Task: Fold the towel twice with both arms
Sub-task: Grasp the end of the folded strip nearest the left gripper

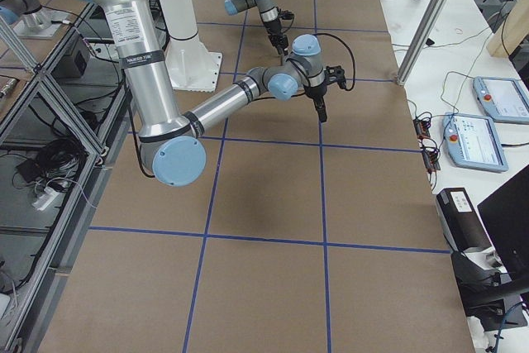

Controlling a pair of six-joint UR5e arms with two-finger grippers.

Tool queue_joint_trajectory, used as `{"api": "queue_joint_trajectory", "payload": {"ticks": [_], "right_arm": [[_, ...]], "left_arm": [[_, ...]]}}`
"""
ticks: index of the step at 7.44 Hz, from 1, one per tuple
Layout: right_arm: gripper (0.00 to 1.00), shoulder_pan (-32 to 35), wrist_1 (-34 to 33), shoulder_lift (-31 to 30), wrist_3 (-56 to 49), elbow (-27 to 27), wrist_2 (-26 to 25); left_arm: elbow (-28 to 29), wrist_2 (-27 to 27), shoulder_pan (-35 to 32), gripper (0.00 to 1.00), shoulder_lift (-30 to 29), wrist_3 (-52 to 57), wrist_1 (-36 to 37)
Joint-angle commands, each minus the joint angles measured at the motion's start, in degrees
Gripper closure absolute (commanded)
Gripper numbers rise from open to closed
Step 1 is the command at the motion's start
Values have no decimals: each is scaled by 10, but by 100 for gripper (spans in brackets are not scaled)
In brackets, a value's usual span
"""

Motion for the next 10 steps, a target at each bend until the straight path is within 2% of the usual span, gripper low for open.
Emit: {"api": "queue_joint_trajectory", "payload": {"ticks": [1,3,4,5,10], "right_arm": [[1,0,0,-1,0,0,0],[1,0,0,1,0,0,-1],[1,0,0,2,0,0,-1],[1,-1,0,2,0,0,-1],[1,0,0,2,0,0,-1]], "left_arm": [[5,0,-1,39,0,1,0],[11,0,-2,39,-1,1,-3],[12,0,-3,48,-1,1,-9],[11,0,-5,61,-1,1,-9],[8,-1,-6,62,2,2,-11]]}}
